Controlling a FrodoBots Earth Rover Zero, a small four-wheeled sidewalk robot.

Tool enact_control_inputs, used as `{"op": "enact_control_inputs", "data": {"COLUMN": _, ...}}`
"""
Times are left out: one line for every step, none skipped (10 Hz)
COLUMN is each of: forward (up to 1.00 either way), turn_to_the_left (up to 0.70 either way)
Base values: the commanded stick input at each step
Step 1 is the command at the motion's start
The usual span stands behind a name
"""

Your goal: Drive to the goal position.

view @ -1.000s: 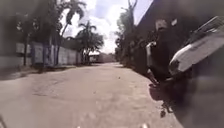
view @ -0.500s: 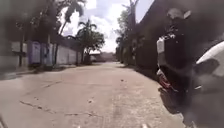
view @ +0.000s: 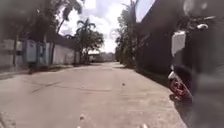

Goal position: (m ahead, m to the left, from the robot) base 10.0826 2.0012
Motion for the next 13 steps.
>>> {"op": "enact_control_inputs", "data": {"forward": 0.85, "turn_to_the_left": 0.0}}
{"op": "enact_control_inputs", "data": {"forward": 0.85, "turn_to_the_left": -0.05}}
{"op": "enact_control_inputs", "data": {"forward": 0.85, "turn_to_the_left": -0.1}}
{"op": "enact_control_inputs", "data": {"forward": 0.85, "turn_to_the_left": -0.05}}
{"op": "enact_control_inputs", "data": {"forward": 0.85, "turn_to_the_left": 0.0}}
{"op": "enact_control_inputs", "data": {"forward": 0.85, "turn_to_the_left": 0.0}}
{"op": "enact_control_inputs", "data": {"forward": 0.85, "turn_to_the_left": 0.0}}
{"op": "enact_control_inputs", "data": {"forward": 0.85, "turn_to_the_left": 0.0}}
{"op": "enact_control_inputs", "data": {"forward": 0.85, "turn_to_the_left": 0.0}}
{"op": "enact_control_inputs", "data": {"forward": 0.85, "turn_to_the_left": 0.0}}
{"op": "enact_control_inputs", "data": {"forward": 0.85, "turn_to_the_left": 0.0}}
{"op": "enact_control_inputs", "data": {"forward": 0.85, "turn_to_the_left": 0.0}}
{"op": "enact_control_inputs", "data": {"forward": 0.85, "turn_to_the_left": 0.0}}
